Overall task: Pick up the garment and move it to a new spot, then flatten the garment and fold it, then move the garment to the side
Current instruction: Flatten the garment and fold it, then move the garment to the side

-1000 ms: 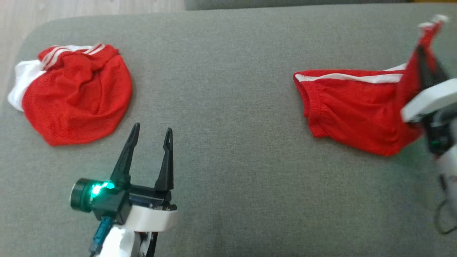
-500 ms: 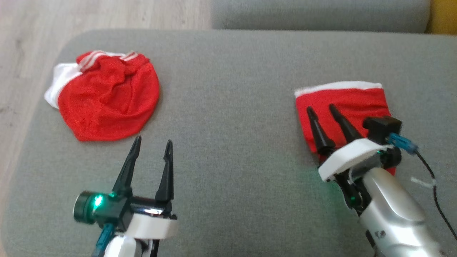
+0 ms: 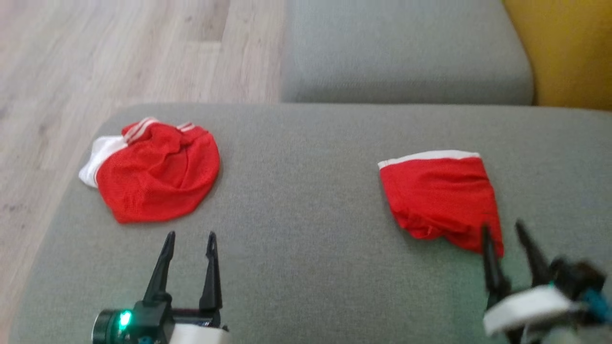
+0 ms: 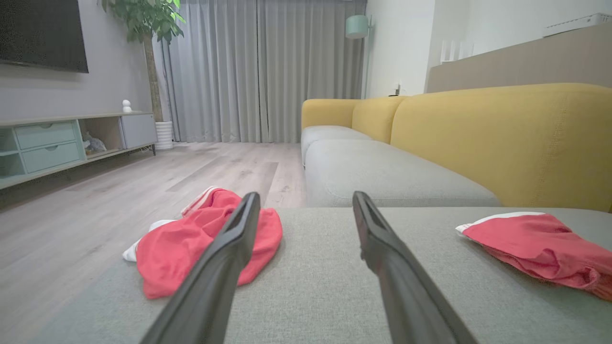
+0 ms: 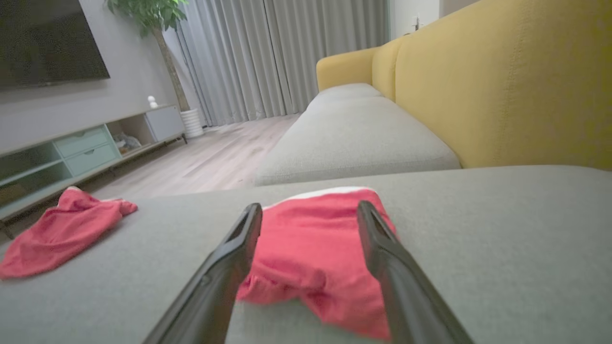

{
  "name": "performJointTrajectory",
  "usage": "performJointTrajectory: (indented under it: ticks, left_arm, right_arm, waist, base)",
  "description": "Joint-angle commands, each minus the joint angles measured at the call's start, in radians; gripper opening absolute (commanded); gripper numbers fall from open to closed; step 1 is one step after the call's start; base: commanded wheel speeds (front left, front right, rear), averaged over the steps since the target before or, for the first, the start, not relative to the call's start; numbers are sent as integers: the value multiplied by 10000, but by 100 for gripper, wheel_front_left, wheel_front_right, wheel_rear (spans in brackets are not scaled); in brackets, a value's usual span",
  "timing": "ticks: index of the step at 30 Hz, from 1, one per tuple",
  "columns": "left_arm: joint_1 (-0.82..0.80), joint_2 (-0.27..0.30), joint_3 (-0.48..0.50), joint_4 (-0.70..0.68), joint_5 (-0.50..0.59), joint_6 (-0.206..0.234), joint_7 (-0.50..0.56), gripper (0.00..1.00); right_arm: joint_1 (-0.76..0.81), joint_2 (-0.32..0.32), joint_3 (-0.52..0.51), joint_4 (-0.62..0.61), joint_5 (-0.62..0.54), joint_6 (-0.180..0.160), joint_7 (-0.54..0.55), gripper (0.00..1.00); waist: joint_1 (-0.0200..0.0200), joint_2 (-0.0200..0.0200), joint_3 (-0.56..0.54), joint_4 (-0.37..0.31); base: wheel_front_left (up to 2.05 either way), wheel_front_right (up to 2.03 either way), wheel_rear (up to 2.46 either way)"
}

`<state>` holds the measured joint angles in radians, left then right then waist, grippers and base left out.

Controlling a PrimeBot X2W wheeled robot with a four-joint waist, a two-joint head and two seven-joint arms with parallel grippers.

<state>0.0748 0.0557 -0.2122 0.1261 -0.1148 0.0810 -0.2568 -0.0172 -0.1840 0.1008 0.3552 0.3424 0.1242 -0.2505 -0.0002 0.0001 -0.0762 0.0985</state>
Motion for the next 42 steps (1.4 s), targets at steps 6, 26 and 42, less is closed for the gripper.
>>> performJointTrajectory:
  ticks: [6, 26, 42]
  left_arm:
    - [103, -53, 605, 219, -213, 153, -49, 100]
    - [174, -54, 891, 488, 228, -227, -49, 100]
    - [167, -54, 936, 811, 413, -425, -49, 100]
  right_arm:
    - [887, 304, 238, -409, -1076, 65, -111, 100]
    - [1005, 625, 317, -780, -1526, 65, -112, 100]
    - [980, 704, 142, -808, -1596, 65, -112, 100]
  waist:
    - [2, -1, -273, -57]
    - [2, -1, -235, -354]
    - [2, -1, -234, -392]
  base:
    - [0, 0, 0]
    - [0, 0, 0]
    - [0, 0, 0]
